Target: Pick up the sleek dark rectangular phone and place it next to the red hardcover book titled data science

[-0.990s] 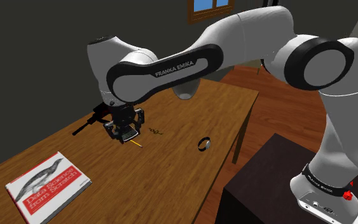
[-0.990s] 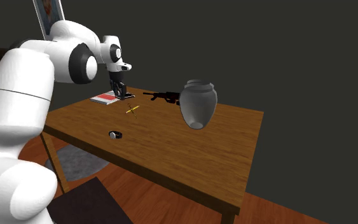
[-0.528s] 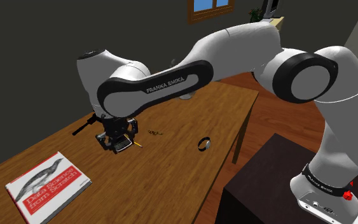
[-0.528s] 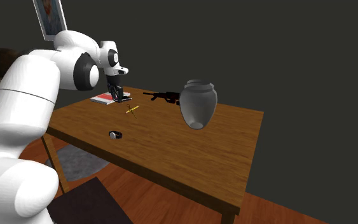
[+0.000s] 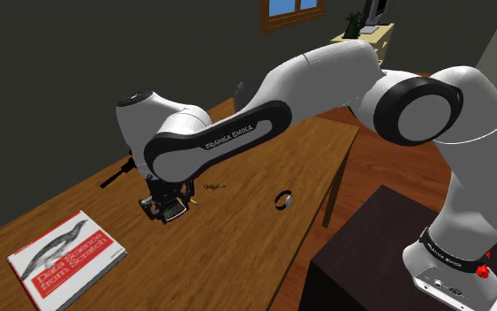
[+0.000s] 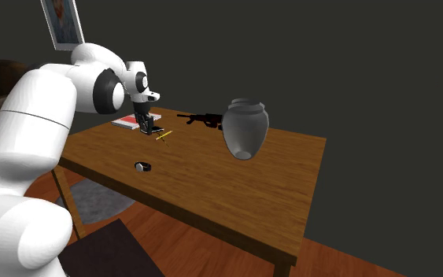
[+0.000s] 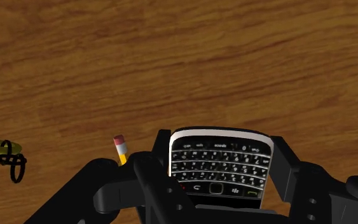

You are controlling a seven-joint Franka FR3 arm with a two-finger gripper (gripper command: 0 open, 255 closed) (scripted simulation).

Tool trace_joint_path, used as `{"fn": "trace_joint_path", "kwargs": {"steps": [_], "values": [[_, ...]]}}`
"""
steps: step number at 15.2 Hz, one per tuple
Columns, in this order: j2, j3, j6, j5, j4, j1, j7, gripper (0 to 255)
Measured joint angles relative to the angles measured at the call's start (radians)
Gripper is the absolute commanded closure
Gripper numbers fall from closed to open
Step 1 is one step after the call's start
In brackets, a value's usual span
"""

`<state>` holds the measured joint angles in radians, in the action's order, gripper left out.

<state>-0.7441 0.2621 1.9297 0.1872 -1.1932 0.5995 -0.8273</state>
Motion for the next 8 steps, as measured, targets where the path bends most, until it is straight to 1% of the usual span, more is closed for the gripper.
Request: {"fn": "trace_joint_path", "kwargs": {"steps": [8], "values": [[-0.004, -0.001, 0.018, 0.001, -0.014, -0.001, -0.002, 255]]}}
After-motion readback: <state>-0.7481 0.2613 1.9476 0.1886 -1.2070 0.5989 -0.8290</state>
